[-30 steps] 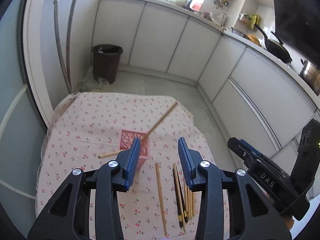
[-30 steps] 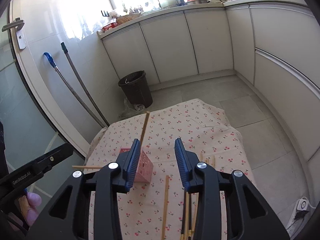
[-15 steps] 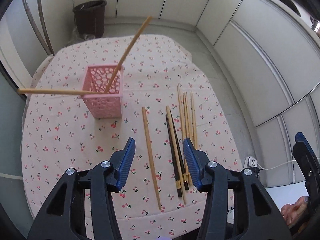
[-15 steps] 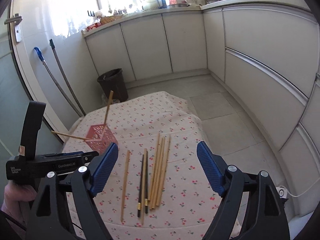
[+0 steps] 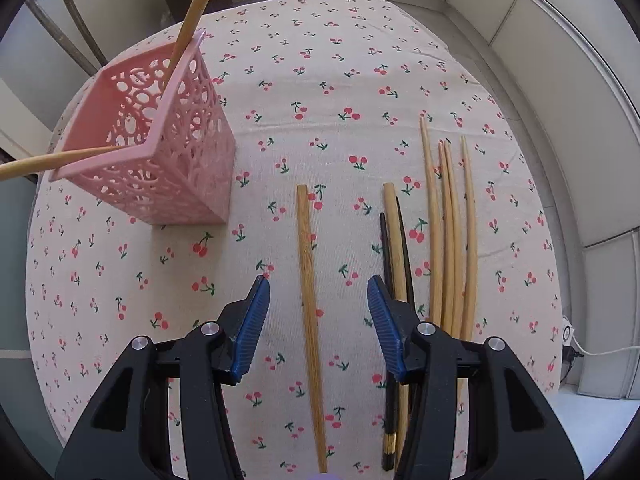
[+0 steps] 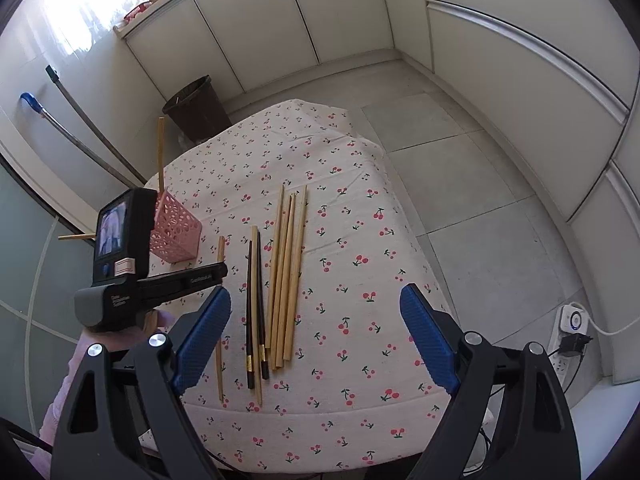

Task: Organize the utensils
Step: 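Move the left tool back to the chopsticks and grasp one, then lift the chopstick with the left tool while the right tool grasps another chopstick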

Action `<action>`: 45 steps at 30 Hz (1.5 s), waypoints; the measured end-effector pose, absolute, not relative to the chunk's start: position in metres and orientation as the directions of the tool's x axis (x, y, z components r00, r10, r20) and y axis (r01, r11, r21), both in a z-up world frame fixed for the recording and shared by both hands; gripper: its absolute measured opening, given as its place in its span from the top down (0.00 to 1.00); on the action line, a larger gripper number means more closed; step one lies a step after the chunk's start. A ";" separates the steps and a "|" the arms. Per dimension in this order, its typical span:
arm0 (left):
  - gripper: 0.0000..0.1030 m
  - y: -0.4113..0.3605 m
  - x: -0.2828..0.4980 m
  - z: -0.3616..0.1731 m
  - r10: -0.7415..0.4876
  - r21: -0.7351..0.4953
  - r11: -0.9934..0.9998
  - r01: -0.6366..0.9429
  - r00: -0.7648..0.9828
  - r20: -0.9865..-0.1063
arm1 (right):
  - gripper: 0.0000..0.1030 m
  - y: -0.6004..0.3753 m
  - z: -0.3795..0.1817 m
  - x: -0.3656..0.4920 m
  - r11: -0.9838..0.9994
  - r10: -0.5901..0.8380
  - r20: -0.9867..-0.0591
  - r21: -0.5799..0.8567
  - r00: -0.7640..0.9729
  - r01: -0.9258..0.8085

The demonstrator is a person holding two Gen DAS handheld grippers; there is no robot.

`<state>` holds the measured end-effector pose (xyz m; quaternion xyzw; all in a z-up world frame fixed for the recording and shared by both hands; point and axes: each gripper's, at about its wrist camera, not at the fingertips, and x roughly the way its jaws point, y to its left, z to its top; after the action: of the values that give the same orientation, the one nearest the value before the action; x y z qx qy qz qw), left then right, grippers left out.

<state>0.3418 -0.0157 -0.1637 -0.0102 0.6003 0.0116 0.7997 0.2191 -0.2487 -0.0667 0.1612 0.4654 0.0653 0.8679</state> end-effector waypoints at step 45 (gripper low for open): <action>0.94 0.028 0.234 -0.039 -0.256 -0.155 0.964 0.215 0.601 -0.757 | 0.24 -0.231 -0.141 0.336 0.894 0.270 -0.858 0.392 0.437 0.216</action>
<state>0.2345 0.0279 -0.0391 -0.0238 0.4268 -0.1315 0.8944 0.3362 -0.2314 -0.1405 0.2292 0.5305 0.0166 0.8159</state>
